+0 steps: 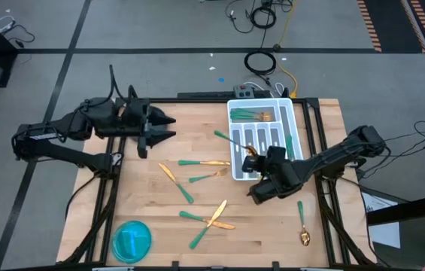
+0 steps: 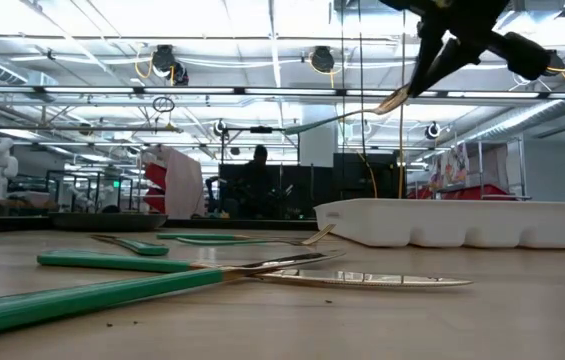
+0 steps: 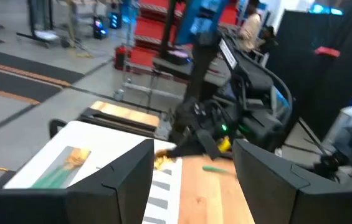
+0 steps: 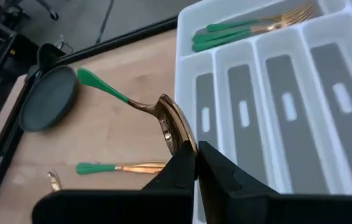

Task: Sort silverware
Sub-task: Put the green spoon into the silverware tray

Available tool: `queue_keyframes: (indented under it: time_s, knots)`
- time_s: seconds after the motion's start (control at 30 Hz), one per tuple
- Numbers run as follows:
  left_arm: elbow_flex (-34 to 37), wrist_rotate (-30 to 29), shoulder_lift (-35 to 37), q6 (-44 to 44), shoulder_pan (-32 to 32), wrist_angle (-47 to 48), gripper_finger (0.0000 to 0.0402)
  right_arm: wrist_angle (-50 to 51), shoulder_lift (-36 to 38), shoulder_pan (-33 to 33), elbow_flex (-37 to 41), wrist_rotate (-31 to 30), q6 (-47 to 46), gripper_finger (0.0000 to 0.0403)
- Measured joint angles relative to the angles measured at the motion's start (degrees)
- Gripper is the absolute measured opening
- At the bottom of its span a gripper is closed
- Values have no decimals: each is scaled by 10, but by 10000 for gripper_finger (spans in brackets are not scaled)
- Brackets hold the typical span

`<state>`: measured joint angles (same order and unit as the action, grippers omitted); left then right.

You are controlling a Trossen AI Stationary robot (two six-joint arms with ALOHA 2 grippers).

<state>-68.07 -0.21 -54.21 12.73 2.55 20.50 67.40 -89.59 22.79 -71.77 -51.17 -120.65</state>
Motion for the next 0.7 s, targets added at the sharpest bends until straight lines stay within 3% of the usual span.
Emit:
queue_keyframes:
  time_s: [0.2, 0.53, 0.63, 0.7]
  knots:
    - [0, -55, -35, -5, 0, -32, 225, -8, 3, -10, 0, -25, -3, 0]
    - [0, -93, -183, -10, 0, -37, 225, 2, 51, -13, 0, -63, 19, 0]
    - [0, -91, -209, 1, 1, -39, 225, 10, 62, -13, 0, -65, 36, 0]
    - [0, -75, -215, -37, 0, -46, 225, 11, 73, -13, 0, -69, 55, 0]
